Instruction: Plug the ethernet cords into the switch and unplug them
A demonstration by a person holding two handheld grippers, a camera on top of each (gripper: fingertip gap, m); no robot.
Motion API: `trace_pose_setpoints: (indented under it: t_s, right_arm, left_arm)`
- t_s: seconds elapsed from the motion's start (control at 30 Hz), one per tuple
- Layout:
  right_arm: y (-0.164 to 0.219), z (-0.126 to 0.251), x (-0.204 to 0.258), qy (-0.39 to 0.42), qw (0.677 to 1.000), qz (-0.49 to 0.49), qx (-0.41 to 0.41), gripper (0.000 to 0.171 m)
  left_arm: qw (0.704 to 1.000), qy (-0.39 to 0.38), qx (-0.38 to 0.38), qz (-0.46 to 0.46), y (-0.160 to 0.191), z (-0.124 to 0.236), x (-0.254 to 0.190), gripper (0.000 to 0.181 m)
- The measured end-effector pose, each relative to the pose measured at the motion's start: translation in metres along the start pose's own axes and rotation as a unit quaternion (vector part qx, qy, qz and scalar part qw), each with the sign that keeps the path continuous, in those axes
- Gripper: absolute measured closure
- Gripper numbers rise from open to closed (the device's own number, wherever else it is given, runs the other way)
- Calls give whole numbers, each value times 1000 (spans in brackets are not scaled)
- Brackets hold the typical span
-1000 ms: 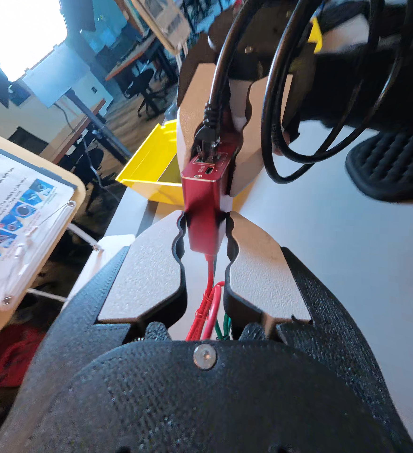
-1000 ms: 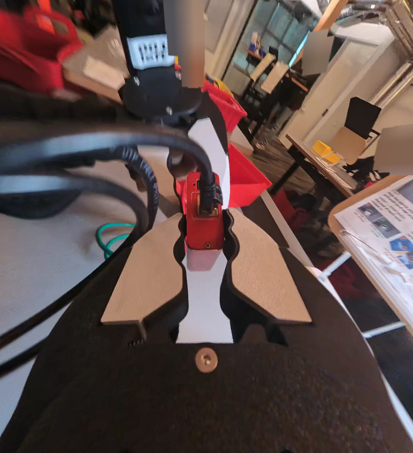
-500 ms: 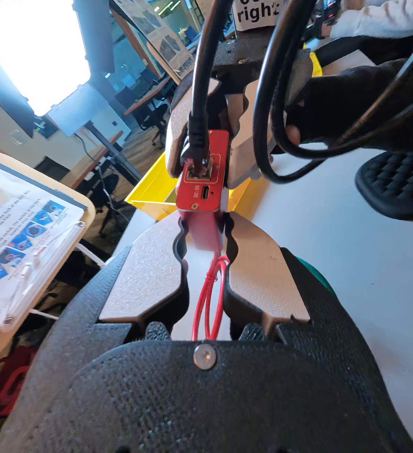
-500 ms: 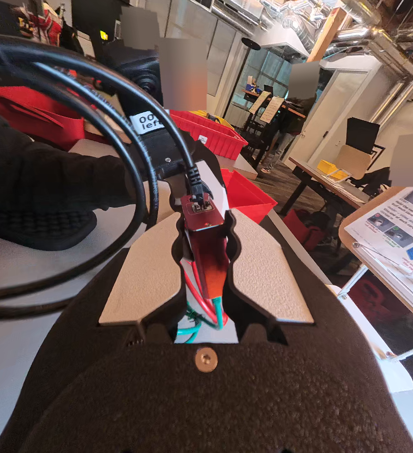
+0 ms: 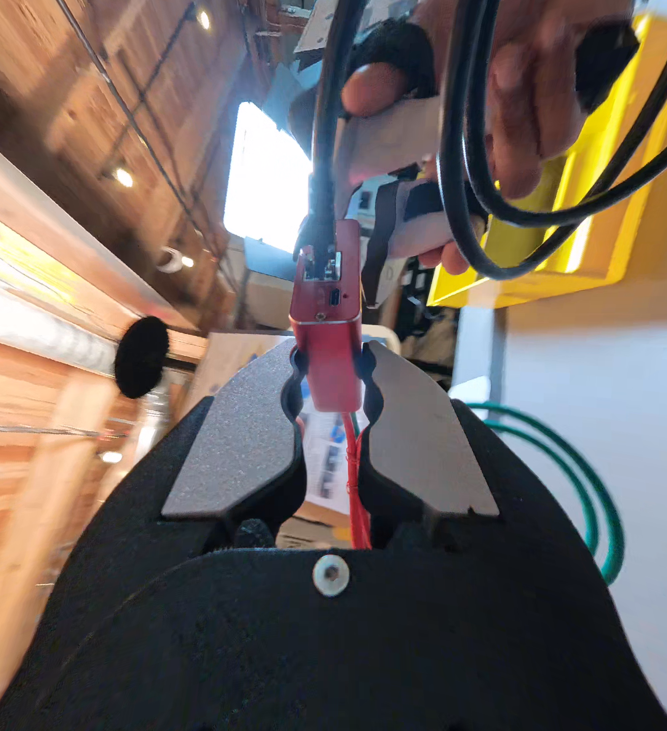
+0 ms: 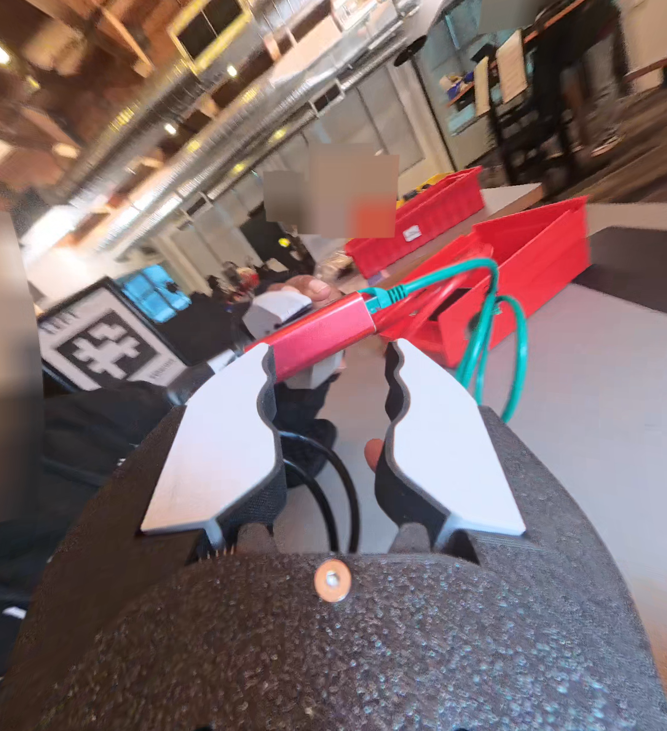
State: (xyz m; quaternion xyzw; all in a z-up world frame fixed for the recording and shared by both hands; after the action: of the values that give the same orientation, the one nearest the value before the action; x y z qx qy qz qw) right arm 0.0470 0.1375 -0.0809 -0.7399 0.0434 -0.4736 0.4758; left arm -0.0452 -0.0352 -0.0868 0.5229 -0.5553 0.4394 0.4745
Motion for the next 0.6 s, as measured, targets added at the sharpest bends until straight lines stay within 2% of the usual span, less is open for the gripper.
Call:
trace_pose_setpoints:
  t_s: [0.13, 0.2, 0.33, 0.43, 0.6]
  right_arm:
    - [7, -2, -7, -70, 996, -54, 9, 121]
    - [9, -7, -7, -70, 996, -56, 16, 117]
    - [19, -24, -15, -65, 993, -94, 34, 123]
    - [21, -28, -23, -77, 991, -104, 9, 124]
    - [20, -31, -20, -94, 995, -11, -20, 127]
  left_arm:
    - [993, -23, 14, -113, -4, -2, -9, 155]
    - [990, -24, 20, -136, 0, -4, -15, 154]
    - [989, -20, 22, -148, 1, -6, -21, 155]
    - [992, -5, 22, -125, 7, -8, -24, 155]
    - [998, 50, 31, -18, 15, -6, -8, 141]
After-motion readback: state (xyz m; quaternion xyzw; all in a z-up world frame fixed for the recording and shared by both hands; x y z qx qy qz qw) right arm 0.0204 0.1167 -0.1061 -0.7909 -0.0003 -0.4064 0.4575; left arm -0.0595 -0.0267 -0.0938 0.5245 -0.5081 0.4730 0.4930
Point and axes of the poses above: each gripper's, where its closed fingertips meet, z back along the fingers, y out of its underside, x = y × z across the jaws, the point moved 9 cm from there along z, back along the fingers, and after that the axes turned 9 degrees about -z, right-handed, at the moved point
